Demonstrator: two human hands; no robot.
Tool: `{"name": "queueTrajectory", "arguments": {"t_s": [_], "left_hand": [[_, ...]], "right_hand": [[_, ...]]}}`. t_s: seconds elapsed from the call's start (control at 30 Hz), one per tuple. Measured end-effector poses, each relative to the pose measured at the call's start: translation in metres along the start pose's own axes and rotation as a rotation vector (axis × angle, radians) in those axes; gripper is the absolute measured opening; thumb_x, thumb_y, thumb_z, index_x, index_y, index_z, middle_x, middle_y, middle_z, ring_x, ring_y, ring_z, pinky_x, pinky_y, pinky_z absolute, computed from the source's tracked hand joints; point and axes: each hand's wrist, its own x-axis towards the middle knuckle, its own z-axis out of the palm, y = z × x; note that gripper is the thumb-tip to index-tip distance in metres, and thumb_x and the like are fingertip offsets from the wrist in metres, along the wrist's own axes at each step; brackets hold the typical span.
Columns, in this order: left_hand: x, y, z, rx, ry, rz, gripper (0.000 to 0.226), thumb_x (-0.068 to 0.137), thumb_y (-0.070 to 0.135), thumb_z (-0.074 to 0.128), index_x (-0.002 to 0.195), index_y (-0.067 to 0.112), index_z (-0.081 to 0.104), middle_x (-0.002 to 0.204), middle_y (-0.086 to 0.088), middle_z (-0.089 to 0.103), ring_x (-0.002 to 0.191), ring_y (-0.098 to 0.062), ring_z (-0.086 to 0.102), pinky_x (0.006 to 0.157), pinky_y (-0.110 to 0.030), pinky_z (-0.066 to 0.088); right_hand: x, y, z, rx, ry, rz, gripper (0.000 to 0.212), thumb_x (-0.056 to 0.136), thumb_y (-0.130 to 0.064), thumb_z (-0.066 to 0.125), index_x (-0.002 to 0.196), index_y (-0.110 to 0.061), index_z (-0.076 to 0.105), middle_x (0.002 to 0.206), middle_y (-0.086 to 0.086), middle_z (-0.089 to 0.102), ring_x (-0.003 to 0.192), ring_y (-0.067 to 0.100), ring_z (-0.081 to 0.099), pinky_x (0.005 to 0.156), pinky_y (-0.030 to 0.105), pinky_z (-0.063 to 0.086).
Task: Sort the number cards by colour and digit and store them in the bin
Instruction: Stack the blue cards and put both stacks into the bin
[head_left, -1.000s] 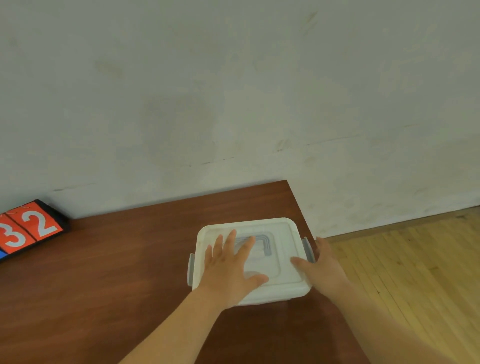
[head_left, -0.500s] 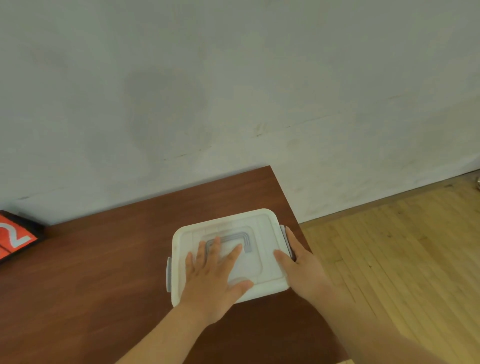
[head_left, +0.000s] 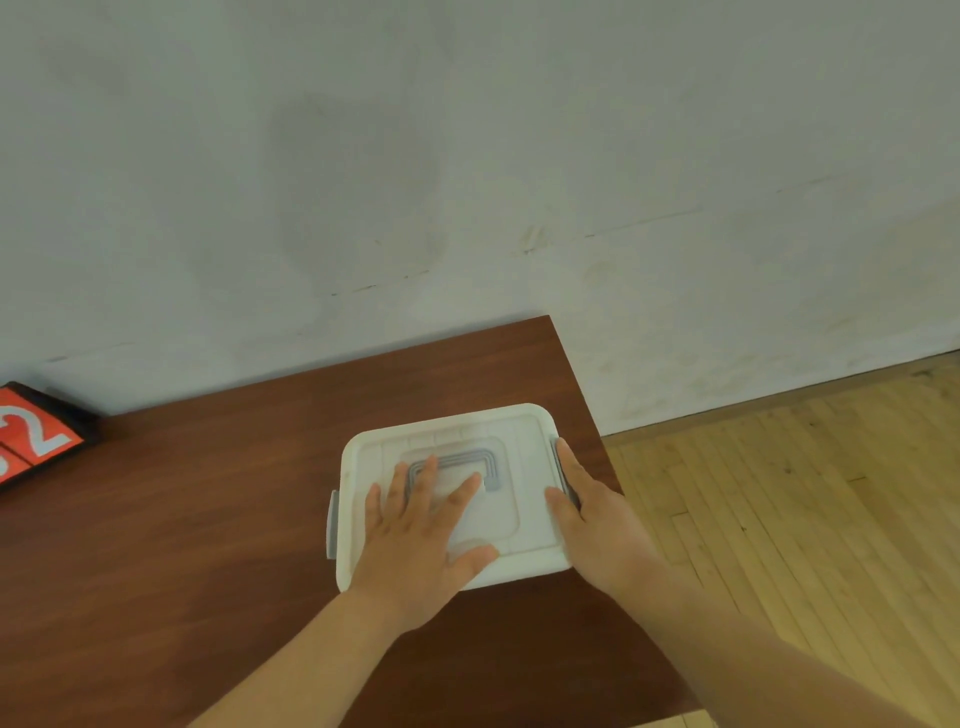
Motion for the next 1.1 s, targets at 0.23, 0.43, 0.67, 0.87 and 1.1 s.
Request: {"name": "queueTrajectory", "arguments": {"t_s": [0.23, 0.43, 0.67, 0.87, 1.1], "left_hand": [[0.004, -0.024, -0.032, -0.840, 0.094, -0.143, 0.049, 0.093, 0.024, 0.065, 0.136, 0.045, 0.053, 0.148, 0.023, 0.037, 0.147, -0.009, 0.027, 0.124, -0.040, 0.022], [-0.020, -0.080, -0.016, -0.652, 0.323, -0.620, 0.089, 0.083, 0.043, 0.076, 0.157, 0.036, 0.025, 0.161, 0.002, 0.026, 0.147, -0.027, 0.030, 0.116, -0.052, 0.033], [-0.023, -0.080, 0.016, -1.219, 0.256, -0.606, 0.085, 0.086, 0.051, 0.071, 0.157, 0.037, 0.026, 0.150, 0.012, 0.048, 0.129, -0.016, 0.054, 0.105, -0.044, 0.050], [-0.025, -0.074, 0.020, -1.008, 0.378, -0.531, 0.060, 0.097, 0.043, 0.058, 0.154, 0.040, 0.037, 0.146, 0.020, 0.052, 0.132, -0.006, 0.052, 0.111, -0.035, 0.045], [-0.026, -0.074, 0.016, -0.782, 0.421, -0.473, 0.053, 0.104, 0.038, 0.049, 0.155, 0.035, 0.036, 0.151, 0.016, 0.049, 0.138, -0.009, 0.048, 0.113, -0.031, 0.043]], "right_hand": [[-0.003, -0.015, 0.016, -0.252, 0.100, 0.087, 0.071, 0.098, -0.059, 0.037, 0.154, -0.048, -0.006, 0.167, 0.004, 0.004, 0.150, 0.036, 0.021, 0.118, 0.056, 0.031], [0.018, -0.071, 0.047, -0.626, 0.161, -0.223, 0.082, 0.089, -0.079, 0.029, 0.155, -0.046, -0.008, 0.168, 0.002, -0.016, 0.154, 0.035, -0.011, 0.123, 0.056, 0.002], [0.034, -0.072, 0.079, -0.836, -0.002, -0.227, 0.080, 0.087, -0.080, 0.018, 0.152, -0.050, -0.018, 0.162, 0.002, -0.033, 0.149, 0.040, -0.029, 0.119, 0.064, -0.009], [0.034, -0.073, 0.080, -0.863, -0.003, -0.222, 0.077, 0.089, -0.080, 0.016, 0.149, -0.053, -0.024, 0.159, 0.000, -0.040, 0.147, 0.037, -0.034, 0.119, 0.063, -0.013], [0.035, -0.073, 0.081, -0.870, -0.004, -0.216, 0.078, 0.088, -0.080, 0.016, 0.150, -0.052, -0.022, 0.160, 0.001, -0.039, 0.147, 0.038, -0.033, 0.119, 0.064, -0.012]]}}
